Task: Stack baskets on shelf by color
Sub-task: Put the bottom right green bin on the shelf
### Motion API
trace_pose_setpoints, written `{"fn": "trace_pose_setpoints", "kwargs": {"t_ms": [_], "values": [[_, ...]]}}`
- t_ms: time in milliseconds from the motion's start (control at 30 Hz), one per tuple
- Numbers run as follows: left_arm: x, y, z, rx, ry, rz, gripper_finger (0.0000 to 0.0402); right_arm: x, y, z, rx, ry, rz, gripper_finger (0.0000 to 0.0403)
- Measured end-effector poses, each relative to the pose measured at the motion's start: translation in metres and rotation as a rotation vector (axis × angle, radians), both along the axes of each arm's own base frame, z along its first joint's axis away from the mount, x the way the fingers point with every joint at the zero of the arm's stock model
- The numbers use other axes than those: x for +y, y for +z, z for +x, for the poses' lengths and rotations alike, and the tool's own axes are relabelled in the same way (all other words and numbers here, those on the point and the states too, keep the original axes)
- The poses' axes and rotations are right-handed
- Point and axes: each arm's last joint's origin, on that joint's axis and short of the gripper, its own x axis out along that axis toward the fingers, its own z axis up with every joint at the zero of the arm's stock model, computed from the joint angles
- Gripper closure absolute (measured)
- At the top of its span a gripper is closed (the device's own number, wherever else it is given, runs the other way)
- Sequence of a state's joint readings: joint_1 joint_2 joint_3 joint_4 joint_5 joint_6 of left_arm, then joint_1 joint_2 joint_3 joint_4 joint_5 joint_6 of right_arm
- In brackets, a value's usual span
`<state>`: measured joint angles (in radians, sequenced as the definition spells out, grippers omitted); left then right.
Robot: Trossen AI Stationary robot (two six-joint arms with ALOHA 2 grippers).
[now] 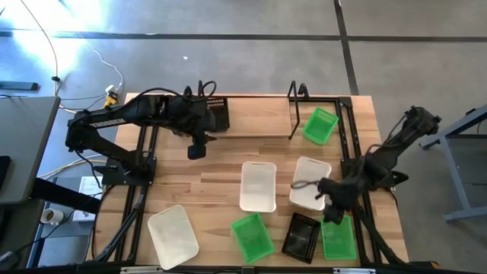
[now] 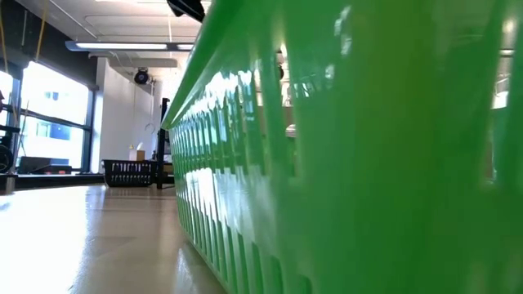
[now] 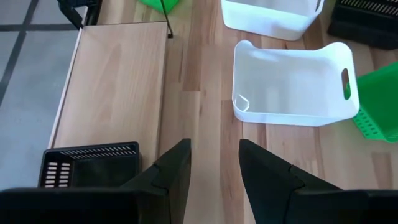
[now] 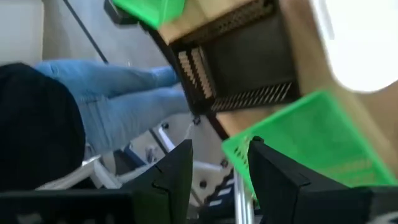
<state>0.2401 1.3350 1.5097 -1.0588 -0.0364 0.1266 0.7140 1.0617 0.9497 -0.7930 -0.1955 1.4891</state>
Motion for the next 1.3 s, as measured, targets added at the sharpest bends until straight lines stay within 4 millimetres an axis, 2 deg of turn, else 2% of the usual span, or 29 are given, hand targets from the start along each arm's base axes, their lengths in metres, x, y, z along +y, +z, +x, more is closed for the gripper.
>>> {"fn": "trace_pose_setpoints", "kwargs": {"t_ms": [433,833,1100,1300], "values": [[0.0,0.0,0.0,-0.008,0.032,-0.025,0.0277,0.056,-0.029,-0.007,0.131,0.131,-0.012,0.0263],[0.0,0.0,0.0,-0.019,0.077,-0.059,0.0277,0.1,-0.065,-0.014,0.123,0.333,-0.095,0.0263],[0.0,0.0,0.0,-0.024,0.099,-0.076,0.0277,0.114,-0.083,-0.018,0.113,0.397,-0.151,0.0263],[0.0,0.0,0.0,-0.027,0.124,-0.083,0.0277,0.119,-0.087,-0.022,0.03,0.432,-0.215,0.0263]]}}
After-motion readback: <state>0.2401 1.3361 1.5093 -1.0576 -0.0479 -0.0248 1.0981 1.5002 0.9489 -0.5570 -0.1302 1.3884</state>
